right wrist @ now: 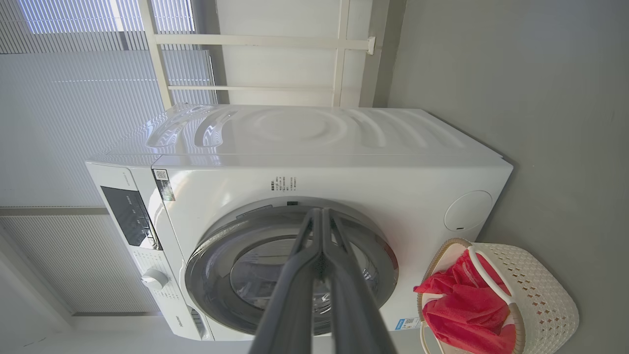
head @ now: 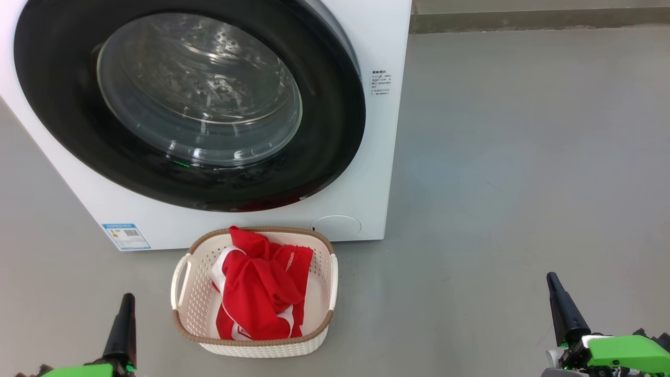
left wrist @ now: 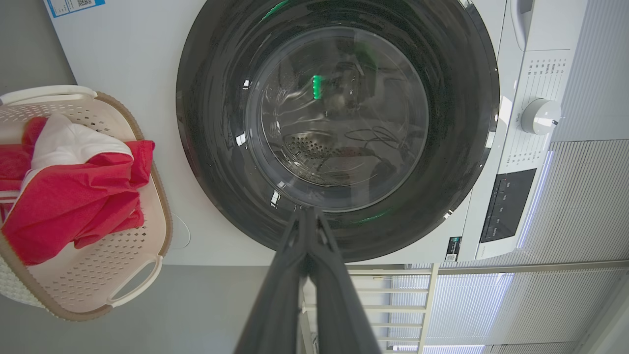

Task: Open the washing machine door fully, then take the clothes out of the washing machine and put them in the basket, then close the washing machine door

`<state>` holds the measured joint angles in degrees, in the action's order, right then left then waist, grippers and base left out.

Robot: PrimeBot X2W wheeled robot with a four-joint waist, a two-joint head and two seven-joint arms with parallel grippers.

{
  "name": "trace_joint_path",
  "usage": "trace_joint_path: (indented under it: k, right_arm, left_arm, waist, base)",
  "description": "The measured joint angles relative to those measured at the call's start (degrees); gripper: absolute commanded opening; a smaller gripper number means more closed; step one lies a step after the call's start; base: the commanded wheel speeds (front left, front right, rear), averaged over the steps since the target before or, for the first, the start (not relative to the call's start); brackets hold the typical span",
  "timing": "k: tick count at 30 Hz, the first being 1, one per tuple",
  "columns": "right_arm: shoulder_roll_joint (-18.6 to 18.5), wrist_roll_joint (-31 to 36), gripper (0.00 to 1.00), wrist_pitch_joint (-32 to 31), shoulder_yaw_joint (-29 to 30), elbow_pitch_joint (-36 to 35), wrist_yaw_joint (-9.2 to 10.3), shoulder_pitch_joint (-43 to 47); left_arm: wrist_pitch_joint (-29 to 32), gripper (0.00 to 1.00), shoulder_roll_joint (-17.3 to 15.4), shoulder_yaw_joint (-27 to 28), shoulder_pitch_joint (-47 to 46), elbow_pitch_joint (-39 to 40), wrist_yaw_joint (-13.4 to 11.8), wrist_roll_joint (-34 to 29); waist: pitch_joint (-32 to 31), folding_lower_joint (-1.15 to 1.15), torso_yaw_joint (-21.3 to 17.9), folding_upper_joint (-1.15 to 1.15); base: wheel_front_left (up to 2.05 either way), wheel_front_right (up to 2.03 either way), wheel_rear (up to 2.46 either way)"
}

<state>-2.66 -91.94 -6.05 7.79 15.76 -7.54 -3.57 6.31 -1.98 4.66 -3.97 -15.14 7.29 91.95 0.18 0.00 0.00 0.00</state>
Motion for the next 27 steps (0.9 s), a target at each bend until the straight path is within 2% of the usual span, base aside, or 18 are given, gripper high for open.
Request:
trace_joint_path:
  k: [27]
  right_arm:
    - [0.0,0.0,0.00,0.0,0.0,0.0,0.00,0.0]
  left_arm:
    - [0.0,0.00,0.0,0.0,0.0,0.0,0.0,0.0]
  waist:
    - [0.0,0.00,0.0,0.00]
  base:
    - [0.00,0.00,0.00]
